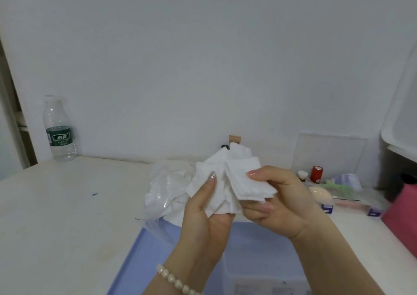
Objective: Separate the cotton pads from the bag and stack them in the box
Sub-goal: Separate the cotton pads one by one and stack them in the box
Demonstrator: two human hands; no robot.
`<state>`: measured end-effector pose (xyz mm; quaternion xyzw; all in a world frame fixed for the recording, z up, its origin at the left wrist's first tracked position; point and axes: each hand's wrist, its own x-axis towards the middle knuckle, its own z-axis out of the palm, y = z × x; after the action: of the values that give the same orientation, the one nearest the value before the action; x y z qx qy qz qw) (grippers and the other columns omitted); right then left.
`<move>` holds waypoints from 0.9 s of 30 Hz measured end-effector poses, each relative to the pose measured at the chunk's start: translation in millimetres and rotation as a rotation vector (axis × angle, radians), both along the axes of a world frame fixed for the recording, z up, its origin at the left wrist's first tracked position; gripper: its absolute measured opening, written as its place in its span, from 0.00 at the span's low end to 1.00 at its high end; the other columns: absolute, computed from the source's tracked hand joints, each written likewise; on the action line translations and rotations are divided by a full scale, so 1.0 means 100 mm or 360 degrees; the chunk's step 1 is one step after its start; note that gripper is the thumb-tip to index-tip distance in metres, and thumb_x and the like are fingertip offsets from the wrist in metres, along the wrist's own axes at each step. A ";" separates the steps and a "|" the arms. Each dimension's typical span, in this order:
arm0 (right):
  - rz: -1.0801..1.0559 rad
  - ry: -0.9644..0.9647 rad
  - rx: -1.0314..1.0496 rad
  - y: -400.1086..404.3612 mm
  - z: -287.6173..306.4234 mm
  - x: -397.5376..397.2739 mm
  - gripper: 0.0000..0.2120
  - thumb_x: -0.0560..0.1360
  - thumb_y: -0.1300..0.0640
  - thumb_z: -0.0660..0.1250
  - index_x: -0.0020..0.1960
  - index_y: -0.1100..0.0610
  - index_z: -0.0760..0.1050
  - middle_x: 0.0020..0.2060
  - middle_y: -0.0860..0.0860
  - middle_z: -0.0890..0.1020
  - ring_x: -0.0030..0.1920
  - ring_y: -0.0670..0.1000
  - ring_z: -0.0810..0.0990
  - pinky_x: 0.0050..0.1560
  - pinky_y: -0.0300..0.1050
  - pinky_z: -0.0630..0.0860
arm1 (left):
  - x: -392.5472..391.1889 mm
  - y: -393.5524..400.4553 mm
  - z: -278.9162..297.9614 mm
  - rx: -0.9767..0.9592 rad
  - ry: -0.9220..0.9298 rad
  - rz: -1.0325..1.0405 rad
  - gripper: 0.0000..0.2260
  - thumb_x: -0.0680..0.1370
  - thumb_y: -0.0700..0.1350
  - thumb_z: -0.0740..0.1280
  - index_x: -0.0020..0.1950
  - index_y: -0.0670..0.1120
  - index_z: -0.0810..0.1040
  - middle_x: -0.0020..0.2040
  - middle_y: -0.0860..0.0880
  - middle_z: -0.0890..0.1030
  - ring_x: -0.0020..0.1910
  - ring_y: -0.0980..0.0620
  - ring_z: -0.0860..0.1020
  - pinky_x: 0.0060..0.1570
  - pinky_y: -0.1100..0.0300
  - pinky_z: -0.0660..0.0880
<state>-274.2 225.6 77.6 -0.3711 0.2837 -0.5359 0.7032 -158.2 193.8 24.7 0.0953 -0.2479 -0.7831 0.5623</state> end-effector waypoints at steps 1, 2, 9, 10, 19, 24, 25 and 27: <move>0.0094 -0.0051 0.0007 -0.01 -0.01 -0.03 0.15 0.48 0.65 0.78 0.33 0.64 0.77 0.23 0.54 0.70 0.15 0.47 0.64 0.20 0.33 0.58 | 0.00 -0.01 -0.01 -0.0068 -0.0050 -0.0007 0.39 0.60 0.47 0.80 0.68 0.37 0.71 0.64 0.37 0.76 0.63 0.39 0.75 0.62 0.46 0.72; 0.0161 -0.0080 0.0018 -0.01 -0.02 -0.05 0.15 0.49 0.65 0.78 0.33 0.65 0.77 0.22 0.54 0.69 0.14 0.47 0.65 0.19 0.33 0.58 | 0.00 -0.01 -0.02 -0.0122 -0.0101 -0.0022 0.40 0.59 0.45 0.79 0.68 0.36 0.70 0.64 0.36 0.75 0.63 0.39 0.74 0.61 0.46 0.73; 0.0398 -0.0126 0.0105 -0.05 -0.09 -0.07 0.16 0.51 0.66 0.77 0.37 0.66 0.78 0.23 0.55 0.73 0.14 0.47 0.67 0.16 0.31 0.63 | -0.03 -0.08 -0.11 -0.0082 -0.0265 -0.0092 0.27 0.69 0.45 0.67 0.66 0.35 0.72 0.62 0.36 0.77 0.62 0.39 0.75 0.55 0.50 0.77; 0.0452 -0.0141 0.0116 -0.06 -0.10 -0.07 0.16 0.52 0.66 0.77 0.38 0.66 0.78 0.24 0.55 0.75 0.15 0.47 0.67 0.16 0.32 0.65 | -0.03 -0.07 -0.11 -0.0072 -0.0302 -0.0101 0.27 0.69 0.46 0.67 0.65 0.35 0.73 0.62 0.36 0.77 0.62 0.38 0.75 0.54 0.51 0.77; 0.0581 -0.0286 -0.0088 -0.04 -0.09 -0.14 0.14 0.78 0.66 0.57 0.60 0.72 0.70 0.47 0.64 0.81 0.33 0.54 0.81 0.31 0.38 0.75 | -0.01 -0.03 0.00 0.0110 -0.0117 -0.0065 0.24 0.71 0.39 0.70 0.65 0.37 0.73 0.59 0.39 0.80 0.57 0.44 0.79 0.51 0.53 0.79; 0.0042 -0.0212 -0.0370 0.02 0.04 -0.41 0.11 0.80 0.61 0.56 0.54 0.67 0.72 0.43 0.60 0.80 0.30 0.51 0.68 0.31 0.41 0.62 | 0.00 -0.01 0.03 0.0145 -0.0088 0.0055 0.16 0.76 0.37 0.64 0.64 0.39 0.74 0.56 0.42 0.82 0.55 0.47 0.81 0.48 0.54 0.80; -0.0001 -0.0167 -0.0407 0.00 0.05 -0.43 0.07 0.76 0.59 0.63 0.47 0.63 0.75 0.37 0.57 0.79 0.27 0.49 0.67 0.29 0.40 0.60 | 0.01 0.00 0.04 0.0109 -0.0144 0.0093 0.15 0.77 0.37 0.64 0.63 0.40 0.75 0.55 0.43 0.83 0.53 0.48 0.81 0.47 0.54 0.80; -0.0548 0.0304 -0.0457 0.07 0.06 -0.54 0.07 0.62 0.55 0.74 0.32 0.57 0.77 0.24 0.50 0.74 0.19 0.45 0.65 0.25 0.38 0.52 | 0.01 0.02 0.04 0.0023 -0.0278 0.0158 0.11 0.77 0.37 0.63 0.59 0.42 0.77 0.50 0.45 0.84 0.48 0.51 0.83 0.41 0.57 0.81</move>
<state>-328.3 232.8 83.6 -0.4624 0.3288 -0.6454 0.5114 -156.8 195.7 28.7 0.1795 -0.2852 -0.7448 0.5760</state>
